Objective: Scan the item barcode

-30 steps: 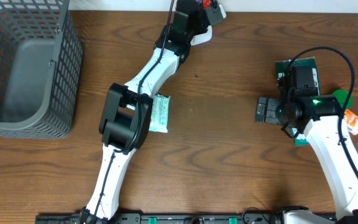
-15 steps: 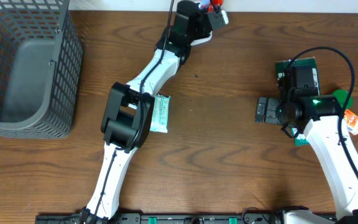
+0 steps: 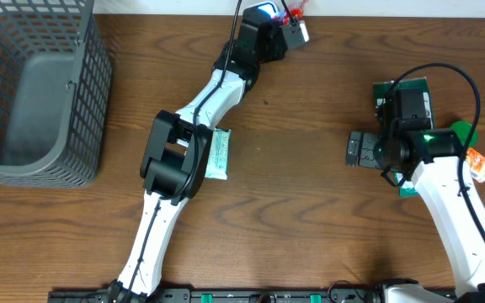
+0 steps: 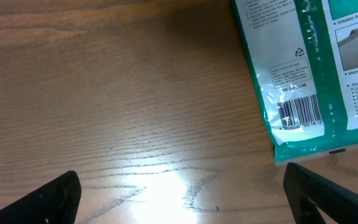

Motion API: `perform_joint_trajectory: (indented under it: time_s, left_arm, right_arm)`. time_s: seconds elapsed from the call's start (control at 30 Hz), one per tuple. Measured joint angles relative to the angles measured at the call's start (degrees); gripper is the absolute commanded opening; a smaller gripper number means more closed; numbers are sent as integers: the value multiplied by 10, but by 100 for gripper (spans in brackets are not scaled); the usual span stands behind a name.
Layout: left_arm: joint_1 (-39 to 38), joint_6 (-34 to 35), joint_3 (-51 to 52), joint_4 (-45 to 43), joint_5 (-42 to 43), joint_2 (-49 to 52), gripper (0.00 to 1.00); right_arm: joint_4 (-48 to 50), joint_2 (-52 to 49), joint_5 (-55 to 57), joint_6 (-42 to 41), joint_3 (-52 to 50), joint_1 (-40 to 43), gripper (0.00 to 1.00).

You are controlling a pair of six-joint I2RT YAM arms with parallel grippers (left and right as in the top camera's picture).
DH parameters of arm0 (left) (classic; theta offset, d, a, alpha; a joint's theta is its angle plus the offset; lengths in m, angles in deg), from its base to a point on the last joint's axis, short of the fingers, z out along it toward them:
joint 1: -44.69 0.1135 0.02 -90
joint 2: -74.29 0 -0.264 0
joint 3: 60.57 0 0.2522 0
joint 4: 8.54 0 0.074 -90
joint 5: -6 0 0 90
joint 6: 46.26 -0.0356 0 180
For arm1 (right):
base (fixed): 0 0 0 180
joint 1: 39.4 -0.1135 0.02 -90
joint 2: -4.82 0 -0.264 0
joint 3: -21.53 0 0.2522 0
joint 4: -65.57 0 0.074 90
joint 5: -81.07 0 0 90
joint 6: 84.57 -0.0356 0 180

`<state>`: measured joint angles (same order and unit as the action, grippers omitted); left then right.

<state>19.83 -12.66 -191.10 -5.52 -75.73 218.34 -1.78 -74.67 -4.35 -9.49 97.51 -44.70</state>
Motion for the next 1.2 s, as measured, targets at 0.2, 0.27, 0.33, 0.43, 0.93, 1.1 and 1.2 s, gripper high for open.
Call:
perform_joint_trajectory:
  time_s: [0.2, 0.27, 0.33, 0.43, 0.93, 1.1, 1.2]
  left_arm:
    - [-1, 0, -1, 35, 4, 0, 7]
    - [-1, 0, -1, 35, 4, 0, 7]
    - [-1, 0, -1, 34, 4, 0, 7]
    - [-1, 0, -1, 23, 4, 0, 7]
    - [-1, 211, 0, -42, -38, -37, 7]
    - [-10, 369, 1, 105, -42, -131, 7]
    - [-23, 465, 0, 199, -36, -190, 7]
  right_arm:
    - [0, 0, 0, 0, 0, 0, 99]
    - [0, 0, 0, 0, 0, 0, 99]
    - [0, 0, 0, 0, 0, 0, 99]
    - [0, 0, 0, 0, 0, 0, 99]
    - [0, 0, 0, 0, 0, 0, 99]
    - [0, 0, 0, 0, 0, 0, 99]
    - [0, 0, 0, 0, 0, 0, 99]
